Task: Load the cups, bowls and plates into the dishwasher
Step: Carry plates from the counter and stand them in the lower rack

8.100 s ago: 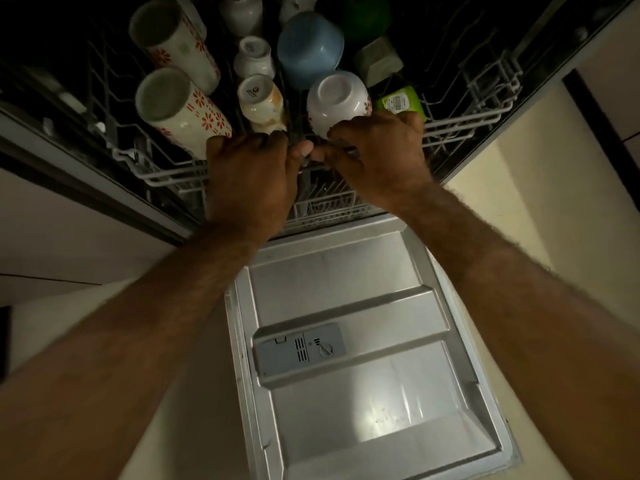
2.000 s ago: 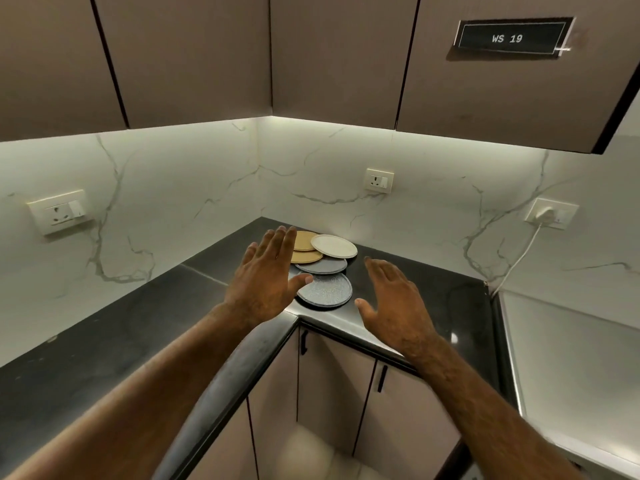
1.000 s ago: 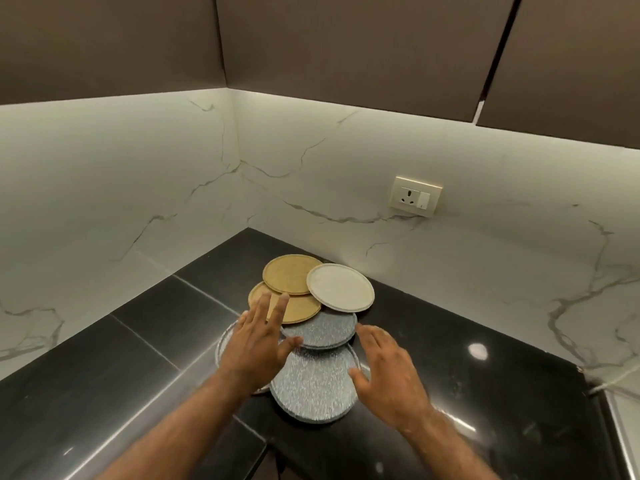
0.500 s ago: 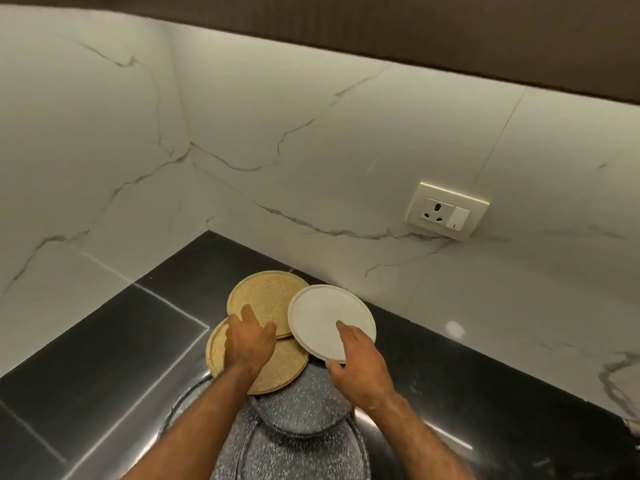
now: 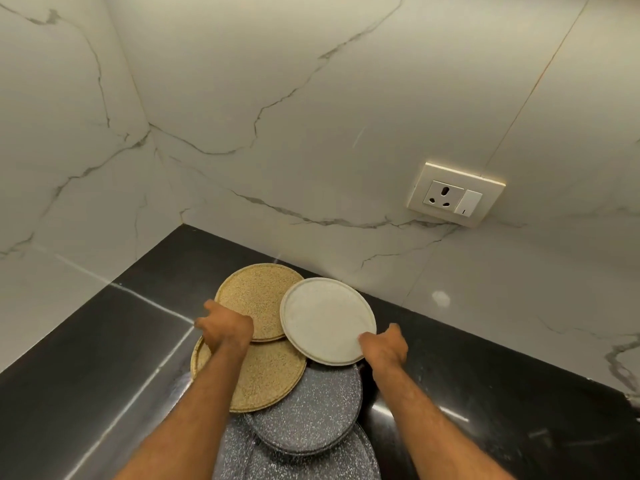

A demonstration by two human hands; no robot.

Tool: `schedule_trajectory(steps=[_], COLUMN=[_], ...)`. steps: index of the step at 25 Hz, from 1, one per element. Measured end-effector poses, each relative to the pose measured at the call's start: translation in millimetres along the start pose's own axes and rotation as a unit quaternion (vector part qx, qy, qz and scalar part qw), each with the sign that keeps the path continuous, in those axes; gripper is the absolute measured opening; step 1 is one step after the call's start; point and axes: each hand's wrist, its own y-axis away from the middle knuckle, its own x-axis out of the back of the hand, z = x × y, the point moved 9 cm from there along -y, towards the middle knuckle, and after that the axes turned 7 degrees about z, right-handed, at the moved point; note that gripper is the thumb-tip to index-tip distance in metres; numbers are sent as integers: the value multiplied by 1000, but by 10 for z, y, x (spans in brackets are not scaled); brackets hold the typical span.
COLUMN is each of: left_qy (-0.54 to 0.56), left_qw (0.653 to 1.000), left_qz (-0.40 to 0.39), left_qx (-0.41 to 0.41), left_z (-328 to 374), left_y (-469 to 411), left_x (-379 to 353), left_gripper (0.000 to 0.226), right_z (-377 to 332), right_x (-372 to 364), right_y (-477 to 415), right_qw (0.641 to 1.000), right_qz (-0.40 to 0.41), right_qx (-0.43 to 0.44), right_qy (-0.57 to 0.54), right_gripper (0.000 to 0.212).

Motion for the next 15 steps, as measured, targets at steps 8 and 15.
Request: schedule_trajectory(steps=[8, 15], left_qy=[268, 265], left_qw=[954, 961], left_qz=[-49, -58], left_qx=[127, 57], left_z=[-154, -35], left_y=[-103, 156], left_x=[47, 368], left_gripper=[39, 27], right_z=[121, 28], right_x=[-348, -82], right_y=[45, 235], right_qw=[888, 865], right_qz=[-166, -212], right_qx=[-214, -214], right_qy=[-372, -402], right_gripper=[48, 57])
